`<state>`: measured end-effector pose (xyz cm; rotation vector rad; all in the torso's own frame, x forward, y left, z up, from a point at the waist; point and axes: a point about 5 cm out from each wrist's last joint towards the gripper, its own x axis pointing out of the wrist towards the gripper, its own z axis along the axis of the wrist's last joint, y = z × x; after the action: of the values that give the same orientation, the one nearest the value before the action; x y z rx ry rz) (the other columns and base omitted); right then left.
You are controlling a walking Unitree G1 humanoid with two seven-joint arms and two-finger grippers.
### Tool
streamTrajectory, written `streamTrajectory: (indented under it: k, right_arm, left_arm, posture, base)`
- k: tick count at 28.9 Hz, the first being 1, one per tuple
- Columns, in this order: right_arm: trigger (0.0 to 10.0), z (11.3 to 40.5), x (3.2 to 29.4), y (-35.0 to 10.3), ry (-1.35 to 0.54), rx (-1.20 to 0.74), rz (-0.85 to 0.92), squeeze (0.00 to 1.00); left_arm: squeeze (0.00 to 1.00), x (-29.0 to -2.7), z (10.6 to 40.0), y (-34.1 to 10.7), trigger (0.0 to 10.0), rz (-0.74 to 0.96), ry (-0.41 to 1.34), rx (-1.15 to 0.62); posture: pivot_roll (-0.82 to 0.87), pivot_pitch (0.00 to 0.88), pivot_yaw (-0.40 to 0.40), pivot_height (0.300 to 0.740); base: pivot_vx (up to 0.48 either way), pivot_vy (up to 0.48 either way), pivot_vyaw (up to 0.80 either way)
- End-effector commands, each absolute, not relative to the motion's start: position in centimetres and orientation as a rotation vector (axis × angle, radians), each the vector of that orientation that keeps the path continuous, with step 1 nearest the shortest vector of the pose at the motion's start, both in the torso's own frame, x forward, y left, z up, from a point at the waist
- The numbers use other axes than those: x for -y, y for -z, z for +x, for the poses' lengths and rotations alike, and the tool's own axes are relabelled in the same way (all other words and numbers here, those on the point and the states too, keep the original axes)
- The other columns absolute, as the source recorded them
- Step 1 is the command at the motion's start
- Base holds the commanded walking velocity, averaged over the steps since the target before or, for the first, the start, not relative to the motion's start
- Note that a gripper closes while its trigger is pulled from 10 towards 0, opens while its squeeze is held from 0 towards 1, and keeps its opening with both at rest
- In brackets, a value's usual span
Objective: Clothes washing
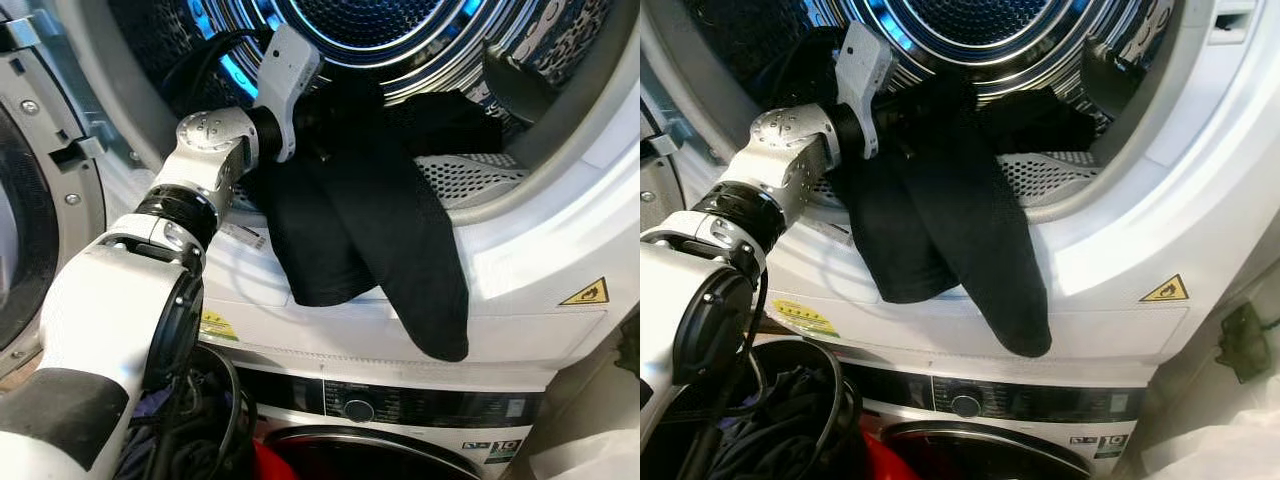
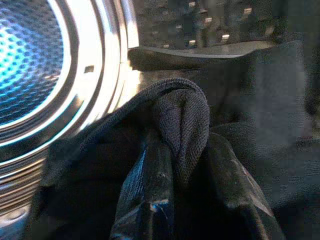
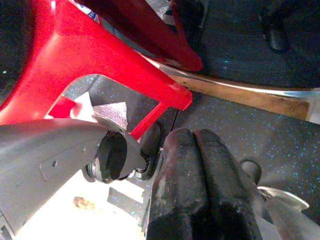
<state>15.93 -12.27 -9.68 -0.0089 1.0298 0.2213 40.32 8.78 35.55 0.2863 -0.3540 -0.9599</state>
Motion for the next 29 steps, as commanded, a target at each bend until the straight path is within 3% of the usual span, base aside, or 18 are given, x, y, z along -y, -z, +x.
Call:
streamTrajectory:
  k: [1,4,9,10,11,12,29]
  right_arm:
    - [10.0,15.6,11.5,9.8,-0.225,-1.032,0.009,0.0]
    - [10.0,15.6,11.5,9.8,-0.216,-1.03,0.018,0.0]
    - [10.0,15.6,11.5,9.8,-0.213,-1.028,0.018,0.0]
    - [10.0,15.7,11.5,9.7,-0.214,-1.027,0.016,0.0]
    - [10.0,15.7,11.5,9.7,-0.215,-1.027,0.015,0.0]
    - [10.0,15.7,11.5,9.7,-0.215,-1.026,0.014,0.0]
    - [10.0,15.8,11.9,9.7,-0.196,-1.014,0.007,0.0]
  left_arm:
    - [0.0,-7.9,39.5,-36.4,10.0,0.245,1.12,0.36]
    - [0.0,-6.9,39.0,-36.8,10.0,0.14,1.221,0.398]
    - [0.0,-6.4,39.0,-37.9,10.0,0.008,1.163,0.47]
    - [0.65,-6.4,39.1,-38.3,10.0,-0.026,1.128,0.481]
    - [0.65,-6.4,39.2,-38.3,10.0,-0.027,1.12,0.481]
    - [1.0,-6.4,39.3,-38.2,10.0,-0.033,1.11,0.469]
    - [1.0,-7.8,39.4,-36.6,10.0,0.045,1.178,0.37]
  posture:
    - [0.05,0.0,0.154,0.74]
    - [0.04,0.0,0.156,0.74]
    - [0.05,0.0,0.155,0.74]
    - [0.05,0.0,0.155,0.74]
    - [0.05,0.0,0.155,0.74]
    - [0.05,0.0,0.156,0.74]
    - [0.04,0.0,0.158,0.74]
  base:
    - [0.0,0.0,0.0]
    - [0.0,0.0,0.0]
    - [0.0,0.0,0.0]
    - [0.0,0.0,0.0]
    - [0.0,0.0,0.0]
    - [0.0,0.0,0.0]
    - [0.0,0.0,0.0]
